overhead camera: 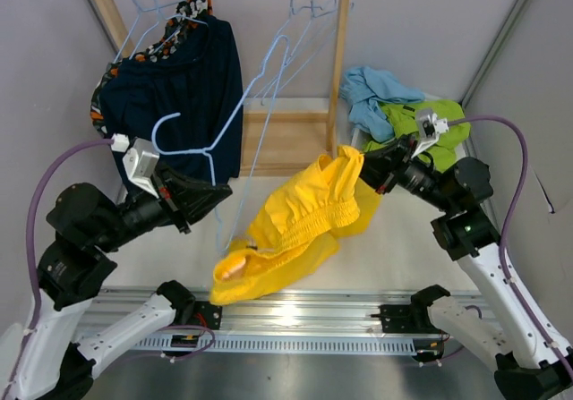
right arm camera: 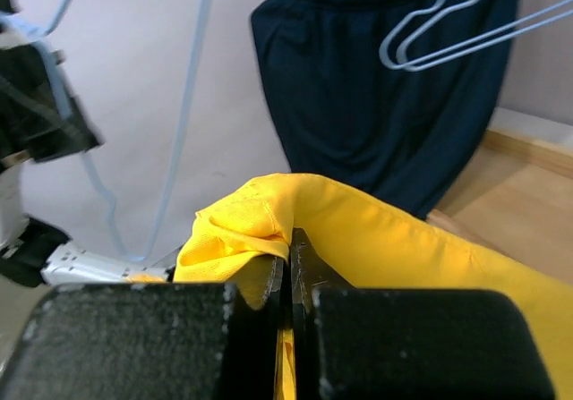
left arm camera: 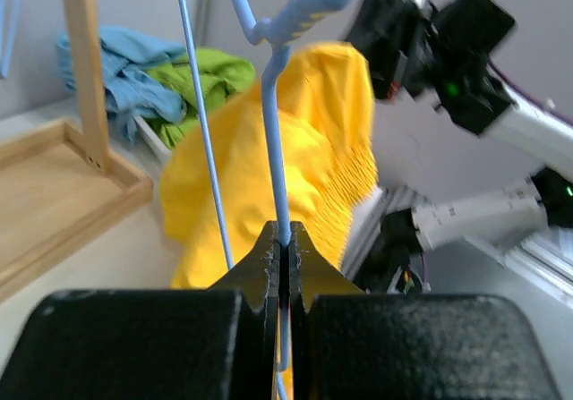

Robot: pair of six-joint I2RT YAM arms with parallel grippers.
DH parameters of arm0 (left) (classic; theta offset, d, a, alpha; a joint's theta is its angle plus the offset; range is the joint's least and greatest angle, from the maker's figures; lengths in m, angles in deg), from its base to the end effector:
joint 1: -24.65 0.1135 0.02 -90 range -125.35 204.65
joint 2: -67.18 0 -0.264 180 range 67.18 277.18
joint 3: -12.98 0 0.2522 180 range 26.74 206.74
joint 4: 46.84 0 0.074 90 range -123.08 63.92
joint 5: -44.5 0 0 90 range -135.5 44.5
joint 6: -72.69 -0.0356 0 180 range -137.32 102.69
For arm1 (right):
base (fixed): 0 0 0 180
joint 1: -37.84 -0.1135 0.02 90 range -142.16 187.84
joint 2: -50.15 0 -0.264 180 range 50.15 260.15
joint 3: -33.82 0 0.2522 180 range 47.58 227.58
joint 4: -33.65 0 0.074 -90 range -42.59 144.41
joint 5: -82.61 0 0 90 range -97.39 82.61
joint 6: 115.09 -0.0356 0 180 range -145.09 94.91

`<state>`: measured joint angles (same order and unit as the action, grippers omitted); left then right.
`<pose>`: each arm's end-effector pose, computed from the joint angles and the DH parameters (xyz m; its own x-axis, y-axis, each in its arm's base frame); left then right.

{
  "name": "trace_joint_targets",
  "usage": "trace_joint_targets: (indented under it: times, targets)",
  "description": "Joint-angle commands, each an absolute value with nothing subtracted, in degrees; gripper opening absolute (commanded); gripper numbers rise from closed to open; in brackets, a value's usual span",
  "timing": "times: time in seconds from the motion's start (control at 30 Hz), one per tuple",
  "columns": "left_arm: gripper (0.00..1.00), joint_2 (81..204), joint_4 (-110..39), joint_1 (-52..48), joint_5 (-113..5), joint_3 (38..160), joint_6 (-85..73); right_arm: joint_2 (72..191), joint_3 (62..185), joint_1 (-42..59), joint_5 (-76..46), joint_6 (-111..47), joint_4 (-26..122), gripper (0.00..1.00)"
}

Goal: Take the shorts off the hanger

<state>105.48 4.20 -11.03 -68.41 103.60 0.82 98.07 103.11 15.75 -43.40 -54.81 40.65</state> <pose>0.0518 -0.0543 0.4791 -0.2483 -0.1746 -0.9528 0.8167 0.4913 -0.3028 0.1566 0.0862 0.4269 -0.2127 0.3465 -0.9136 -0.8365 0.4187 0.3535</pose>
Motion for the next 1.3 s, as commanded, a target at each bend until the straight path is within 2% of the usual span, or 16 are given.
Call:
trace_joint_targets:
  times: [0.0, 0.07, 0.2, 0.37, 0.53, 0.63, 0.67, 0.77, 0.83, 0.93, 0.97, 1.13, 1.17, 1.2, 1.23, 1.27]
  targets:
    - [0.00, 103.8, -13.9, -11.4, -60.8, 96.3, 6.8, 96.0, 102.6, 10.6, -40.4, -51.9, 39.7, 0.00]
    - [0.00, 104.3, -20.3, -11.4, -59.2, 92.5, 9.5, 95.5, 104.0, 7.7, -37.0, -49.8, 42.7, 0.00]
    - [0.00, 105.5, -22.2, -11.4, -58.8, 92.7, 8.6, 96.6, 112.3, 7.3, -32.3, -43.2, 52.2, 0.00]
    - [0.00, 104.8, -10.3, -11.4, -56.6, 99.1, 1.3, 105.6, 130.8, 9.8, -17.9, -34.5, 63.0, 0.00]
    - [0.00, 100.8, 0.6, -11.4, -50.1, 102.9, -0.8, 123.3, 156.8, 29.5, -24.4, -37.8, 63.8, 0.00]
    - [0.00, 100.5, 8.5, -11.4, -44.5, 106.1, -2.9, 131.2, 168.3, 35.7, -23.9, -39.0, 63.3, 0.00]
    - [0.00, 100.7, 10.1, -11.4, -41.9, 106.6, -3.8, 136.8, 176.2, 37.8, -23.7, -39.0, 63.9, 0.00]
    - [0.00, 101.0, 14.3, -11.4, -33.8, 106.0, -5.0, 147.0, 186.0, 41.9, -23.2, -39.2, 64.6, 0.00]
    - [0.00, 102.4, 14.7, -11.5, -30.4, 105.3, -5.6, 149.8, 184.3, 42.6, -23.3, -39.0, 63.2, 0.00]
    - [0.00, 105.9, 13.2, -11.5, -27.6, 103.5, -7.1, 150.6, 170.8, 42.9, -22.2, -38.3, 54.2, 0.00]
    - [0.00, 107.0, 12.5, -11.3, -26.9, 103.5, -7.2, 150.1, 162.8, 42.9, -21.8, -38.3, 52.7, 0.00]
    - [0.00, 113.8, 6.4, -10.4, -25.3, 105.7, -10.1, 147.4, 140.6, 42.9, -19.0, -40.3, 45.5, 0.00]
    - [0.00, 117.4, 5.9, -8.7, -27.6, 107.4, -11.1, 146.1, 136.9, 42.9, -17.9, -41.1, 43.1, 0.20]
    - [0.00, 119.4, 4.6, -7.2, -29.9, 109.0, -11.2, 145.1, 133.9, 42.9, -16.6, -42.0, 42.5, 0.44]
    - [0.00, 123.3, 4.1, -4.1, -34.7, 110.7, -10.8, 143.5, 128.8, 42.9, -14.5, -45.5, 42.8, 0.99]
    - [0.00, 125.3, 3.7, -2.9, -34.8, 111.7, -10.7, 142.7, 126.7, 43.0, -14.5, -48.2, 43.1, 0.99]
